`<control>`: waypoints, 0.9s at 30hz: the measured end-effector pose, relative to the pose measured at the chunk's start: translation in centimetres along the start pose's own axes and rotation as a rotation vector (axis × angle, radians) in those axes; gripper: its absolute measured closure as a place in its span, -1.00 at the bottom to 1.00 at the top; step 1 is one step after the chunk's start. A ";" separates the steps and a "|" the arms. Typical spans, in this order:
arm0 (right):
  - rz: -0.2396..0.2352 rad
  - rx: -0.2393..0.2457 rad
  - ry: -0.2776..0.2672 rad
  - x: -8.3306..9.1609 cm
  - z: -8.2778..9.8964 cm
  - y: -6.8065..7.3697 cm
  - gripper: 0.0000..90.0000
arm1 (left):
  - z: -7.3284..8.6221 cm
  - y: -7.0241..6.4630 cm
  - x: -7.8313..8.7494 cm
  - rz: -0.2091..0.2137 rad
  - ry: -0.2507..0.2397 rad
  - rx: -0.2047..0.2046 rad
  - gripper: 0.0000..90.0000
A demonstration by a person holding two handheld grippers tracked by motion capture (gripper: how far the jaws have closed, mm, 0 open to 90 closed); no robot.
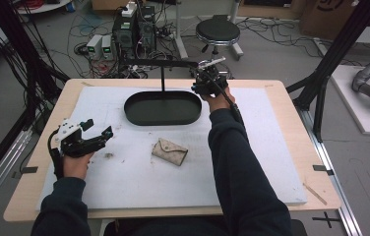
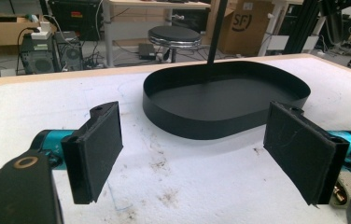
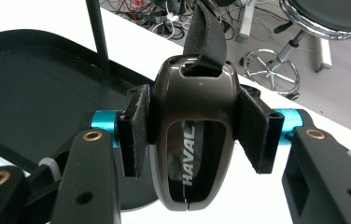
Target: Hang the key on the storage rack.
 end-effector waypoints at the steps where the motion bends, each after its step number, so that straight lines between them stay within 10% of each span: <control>1: -0.002 -0.002 -0.002 -0.1 0.0 0.1 0.10 | 0.0 0.0 0.0 0.001 0.001 -0.001 -0.57; 20: 0.002 -0.033 -0.052 1.5 -0.1 -1.2 0.12 | 0.0 0.1 0.2 -0.004 -0.006 0.001 -0.57; 27: -0.046 -0.026 -0.075 3.7 0.6 -1.9 -0.25 | -0.2 -0.3 0.2 0.020 -0.011 -0.011 -0.57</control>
Point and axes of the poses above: each handheld gripper's, and its own axes: x roughly backward along the jaws, z roughly out of its underside, y roughly to its left, the point moved 9 cm from there along -x, roughly forward along the jaws, and after that the axes turned 12 degrees about y, right-handed, at the moved point
